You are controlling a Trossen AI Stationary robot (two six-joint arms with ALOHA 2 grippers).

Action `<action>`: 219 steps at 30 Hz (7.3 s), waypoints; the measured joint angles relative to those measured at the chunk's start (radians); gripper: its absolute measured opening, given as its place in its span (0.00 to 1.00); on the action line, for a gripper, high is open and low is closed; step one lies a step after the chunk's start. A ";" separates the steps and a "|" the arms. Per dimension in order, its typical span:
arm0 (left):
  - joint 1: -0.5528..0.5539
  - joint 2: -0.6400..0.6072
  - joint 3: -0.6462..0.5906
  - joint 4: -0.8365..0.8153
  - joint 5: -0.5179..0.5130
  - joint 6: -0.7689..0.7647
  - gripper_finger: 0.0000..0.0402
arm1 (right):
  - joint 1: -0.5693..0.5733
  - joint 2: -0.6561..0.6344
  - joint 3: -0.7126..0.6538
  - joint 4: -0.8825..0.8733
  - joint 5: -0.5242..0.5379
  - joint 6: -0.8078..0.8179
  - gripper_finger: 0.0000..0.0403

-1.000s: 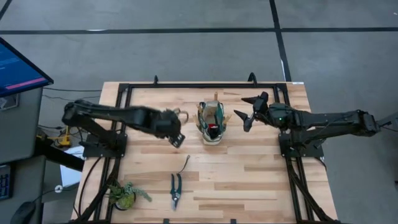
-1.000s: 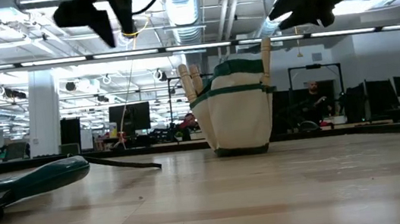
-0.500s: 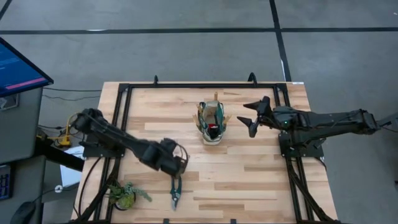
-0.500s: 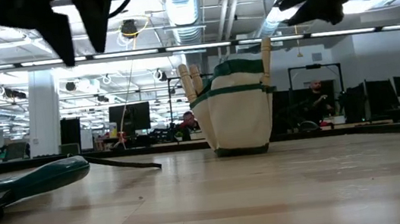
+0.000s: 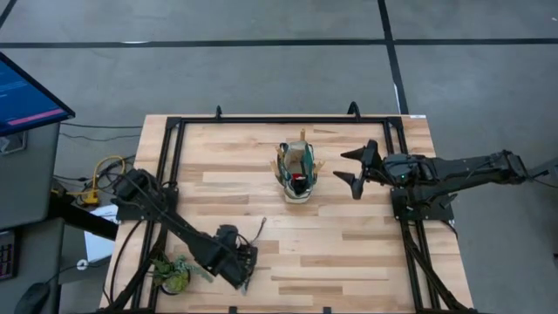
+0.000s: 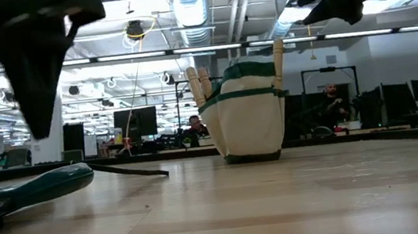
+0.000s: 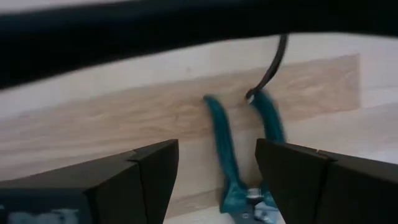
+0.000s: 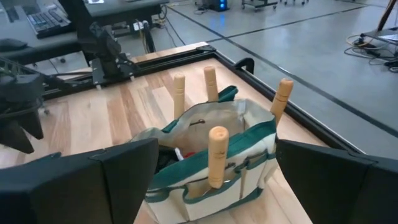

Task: Pick & Place Garden tools in Gardening bag
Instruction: Put the green shear scissor into the white gardening bag

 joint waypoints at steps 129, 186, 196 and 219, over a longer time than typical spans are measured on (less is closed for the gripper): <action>0.333 -0.045 -0.092 1.066 -1.244 1.084 0.04 | 0.010 0.465 0.570 -0.428 0.005 -0.200 0.00; 0.373 0.103 -0.074 1.298 -1.187 1.323 0.08 | 0.010 0.264 0.570 -0.589 0.102 -0.203 0.00; 0.386 0.108 -0.074 1.311 -1.122 1.396 0.11 | 0.011 0.310 0.570 -0.500 -0.053 -0.201 0.00; 0.420 0.109 -0.074 1.418 -0.904 1.632 0.39 | 0.012 0.329 0.570 -0.484 -0.161 -0.130 0.47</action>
